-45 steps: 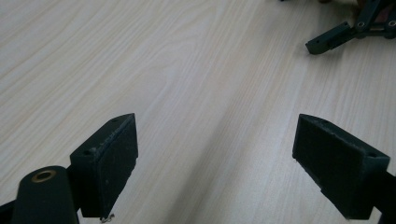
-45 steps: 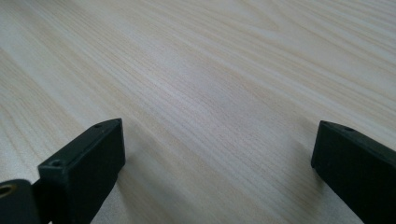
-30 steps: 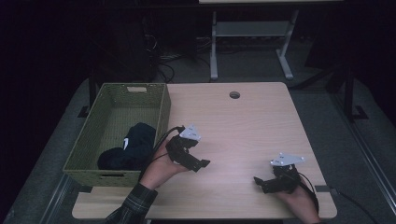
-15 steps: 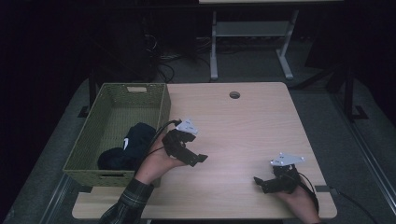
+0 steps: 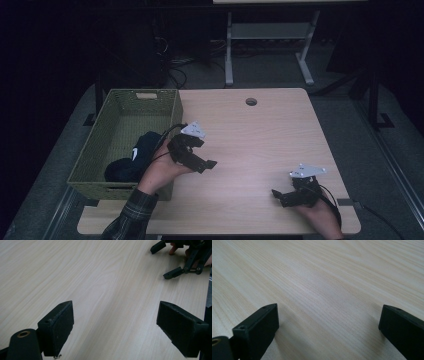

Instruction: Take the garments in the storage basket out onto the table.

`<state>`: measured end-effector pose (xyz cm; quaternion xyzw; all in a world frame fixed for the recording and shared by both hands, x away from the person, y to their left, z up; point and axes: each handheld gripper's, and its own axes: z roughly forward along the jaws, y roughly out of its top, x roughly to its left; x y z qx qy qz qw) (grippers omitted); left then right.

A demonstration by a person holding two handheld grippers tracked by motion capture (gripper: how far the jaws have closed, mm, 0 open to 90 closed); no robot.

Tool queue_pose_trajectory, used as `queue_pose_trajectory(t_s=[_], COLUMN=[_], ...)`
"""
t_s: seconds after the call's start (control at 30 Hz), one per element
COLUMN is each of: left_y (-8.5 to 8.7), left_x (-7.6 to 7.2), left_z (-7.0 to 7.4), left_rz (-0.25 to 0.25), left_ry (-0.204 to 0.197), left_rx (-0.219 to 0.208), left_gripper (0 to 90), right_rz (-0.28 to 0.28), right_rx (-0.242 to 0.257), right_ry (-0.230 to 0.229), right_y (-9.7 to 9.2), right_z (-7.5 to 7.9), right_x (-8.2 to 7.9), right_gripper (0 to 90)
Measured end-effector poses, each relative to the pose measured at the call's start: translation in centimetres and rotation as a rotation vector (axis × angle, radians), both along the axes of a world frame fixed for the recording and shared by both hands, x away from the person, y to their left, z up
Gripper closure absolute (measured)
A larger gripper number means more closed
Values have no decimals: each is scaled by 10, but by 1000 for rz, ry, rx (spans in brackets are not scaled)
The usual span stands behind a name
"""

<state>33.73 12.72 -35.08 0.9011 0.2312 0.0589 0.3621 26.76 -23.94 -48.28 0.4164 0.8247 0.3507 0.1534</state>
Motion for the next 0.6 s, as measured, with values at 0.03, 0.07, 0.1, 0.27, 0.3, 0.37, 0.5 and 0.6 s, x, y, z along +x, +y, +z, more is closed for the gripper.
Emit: queue_pose_trajectory(t_s=[0.03, 0.07, 0.1, 0.27, 0.3, 0.37, 0.5, 0.6], left_y=[1, 3, 4, 14, 15, 19, 27, 32], left_x=[0, 0, 1, 2, 2, 2, 1, 1], left_z=[1, 2, 3, 10, 11, 14, 19, 22], left_rz=[6, 6, 9, 33, 43, 55, 76, 87], left_ry=[4, 2, -4, -6, -5, -6, -6, -9], left_rx=[-2, 0, -2, -13, -15, -15, -15, -15], left_gripper=[141, 141, 141, 141, 142, 142, 142, 142], right_rz=[0, 0, 0, 1, 1, 1, 1, 1], right_rx=[0, 0, 0, -1, 0, 0, -1, -1], right_ry=[0, 0, 0, 1, 0, 0, 0, 1], right_y=[0, 0, 0, 0, 0, 0, 0, 0], right_z=[0, 0, 0, 0, 0, 0, 0, 0], right_x=[0, 0, 0, 0, 0, 0, 0, 0], right_gripper=[26, 26, 26, 26, 26, 26, 26, 26])
